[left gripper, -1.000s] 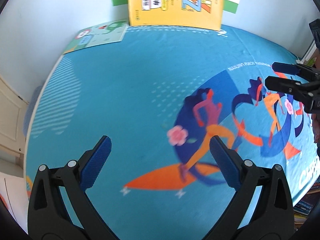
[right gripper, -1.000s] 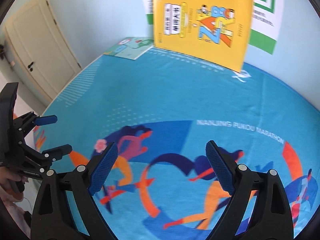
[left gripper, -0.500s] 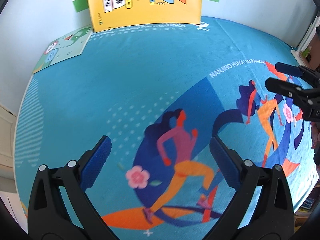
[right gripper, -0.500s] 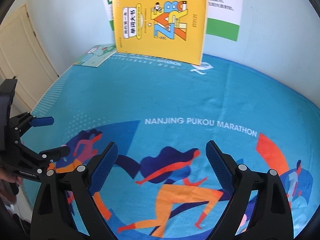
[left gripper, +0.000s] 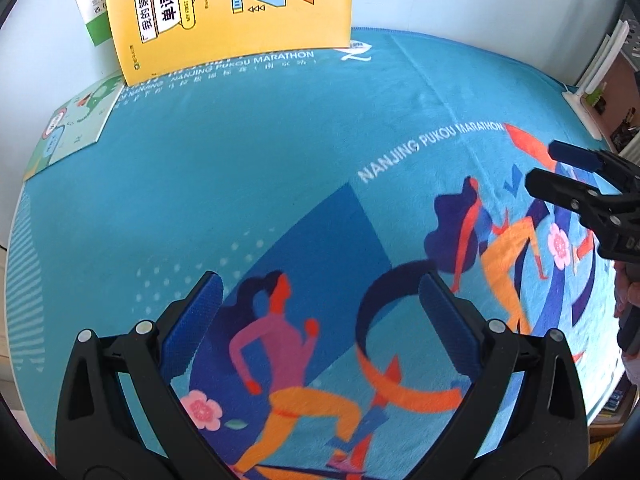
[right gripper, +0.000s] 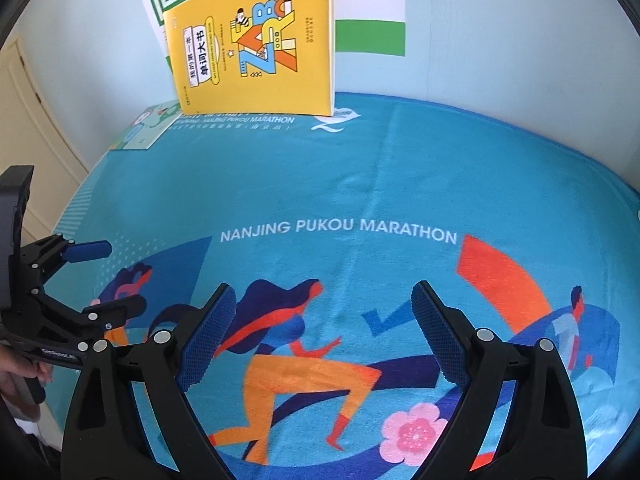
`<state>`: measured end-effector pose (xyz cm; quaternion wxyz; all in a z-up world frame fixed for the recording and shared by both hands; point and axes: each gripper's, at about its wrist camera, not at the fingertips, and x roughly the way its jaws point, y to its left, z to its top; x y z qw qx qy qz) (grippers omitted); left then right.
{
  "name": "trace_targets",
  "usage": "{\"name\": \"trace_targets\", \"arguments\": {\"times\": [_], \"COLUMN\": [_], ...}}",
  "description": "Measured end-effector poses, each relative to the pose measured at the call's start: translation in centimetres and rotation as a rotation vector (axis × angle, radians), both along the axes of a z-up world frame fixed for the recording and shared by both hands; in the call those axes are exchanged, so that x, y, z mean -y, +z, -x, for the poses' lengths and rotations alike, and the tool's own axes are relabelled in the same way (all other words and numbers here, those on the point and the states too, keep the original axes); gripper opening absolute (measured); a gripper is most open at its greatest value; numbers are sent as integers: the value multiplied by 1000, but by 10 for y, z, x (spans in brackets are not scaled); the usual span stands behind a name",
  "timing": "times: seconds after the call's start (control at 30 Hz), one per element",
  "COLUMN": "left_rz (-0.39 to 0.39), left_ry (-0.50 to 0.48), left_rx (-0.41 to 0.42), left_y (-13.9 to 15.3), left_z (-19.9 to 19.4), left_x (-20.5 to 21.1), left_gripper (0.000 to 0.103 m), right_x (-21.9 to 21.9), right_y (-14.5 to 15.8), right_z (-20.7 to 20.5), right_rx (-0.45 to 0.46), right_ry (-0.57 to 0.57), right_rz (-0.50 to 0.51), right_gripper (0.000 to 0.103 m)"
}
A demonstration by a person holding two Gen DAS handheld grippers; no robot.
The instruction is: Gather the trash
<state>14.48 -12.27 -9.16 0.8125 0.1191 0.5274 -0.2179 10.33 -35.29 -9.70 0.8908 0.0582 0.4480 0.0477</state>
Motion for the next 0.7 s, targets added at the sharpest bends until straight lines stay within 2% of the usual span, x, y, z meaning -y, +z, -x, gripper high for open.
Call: {"name": "trace_targets", "arguments": {"times": [0.23,0.7], "left_rz": [-6,-6], "left_ry": [13,-11], "left_rx": [37,48], "left_y": [9,18], "left_z": [5,16], "left_x": [9,13], "left_gripper": [96,96], "right_x": [6,7], "right_y": [6,11], "right_z": [4,19], "right_rx": [11,22], "right_ry": [-20,-33], "right_rz": [-10,-28], "right_gripper": [89,89]}}
